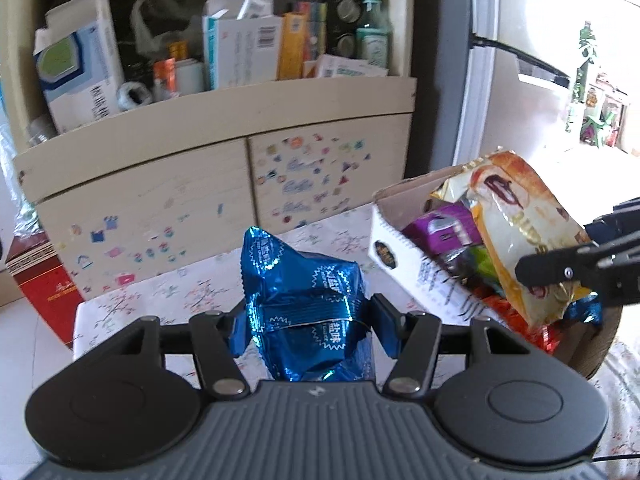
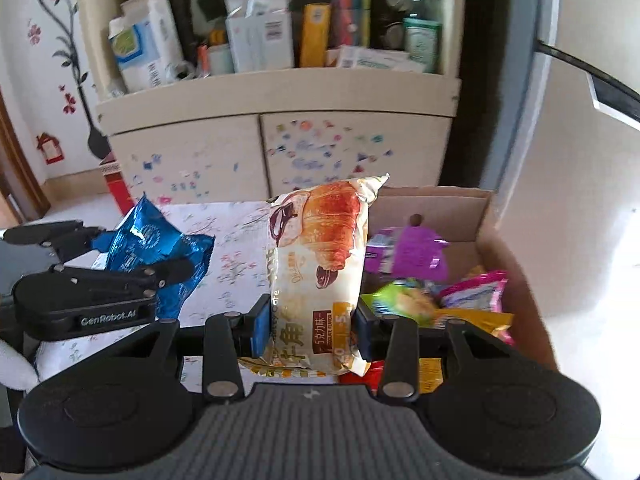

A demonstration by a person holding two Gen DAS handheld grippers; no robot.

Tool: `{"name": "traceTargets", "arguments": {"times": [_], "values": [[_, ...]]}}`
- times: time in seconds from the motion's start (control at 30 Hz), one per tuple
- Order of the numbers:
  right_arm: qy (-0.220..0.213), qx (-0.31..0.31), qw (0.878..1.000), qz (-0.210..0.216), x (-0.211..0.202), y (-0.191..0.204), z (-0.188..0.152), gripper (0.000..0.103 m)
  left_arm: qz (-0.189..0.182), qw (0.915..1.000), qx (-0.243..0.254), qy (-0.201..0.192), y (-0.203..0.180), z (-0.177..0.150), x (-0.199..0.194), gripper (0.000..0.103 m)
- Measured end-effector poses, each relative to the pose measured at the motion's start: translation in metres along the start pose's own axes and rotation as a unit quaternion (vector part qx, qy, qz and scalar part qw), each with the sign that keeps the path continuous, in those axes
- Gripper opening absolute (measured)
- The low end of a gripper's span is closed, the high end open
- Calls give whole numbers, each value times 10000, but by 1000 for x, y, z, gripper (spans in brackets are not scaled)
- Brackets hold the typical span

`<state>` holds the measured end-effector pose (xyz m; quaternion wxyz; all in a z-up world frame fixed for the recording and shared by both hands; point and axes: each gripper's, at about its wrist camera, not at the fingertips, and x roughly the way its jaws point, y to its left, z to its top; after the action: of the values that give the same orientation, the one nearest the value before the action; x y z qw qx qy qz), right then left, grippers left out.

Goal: Organize snacks
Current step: 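Lift both held packets and carry them over the cardboard box, then lower both packets into the box and open both tools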

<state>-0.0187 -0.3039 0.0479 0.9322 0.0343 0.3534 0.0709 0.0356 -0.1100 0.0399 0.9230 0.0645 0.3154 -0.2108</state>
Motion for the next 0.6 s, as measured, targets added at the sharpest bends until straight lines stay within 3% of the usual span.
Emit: {"name": "traceTargets", "arguments": {"times": [0.6], "values": [[-468,945,9934,-448,-37,-72,2,48,-752,9965,265,-232,-65,7,-1,59]]}}
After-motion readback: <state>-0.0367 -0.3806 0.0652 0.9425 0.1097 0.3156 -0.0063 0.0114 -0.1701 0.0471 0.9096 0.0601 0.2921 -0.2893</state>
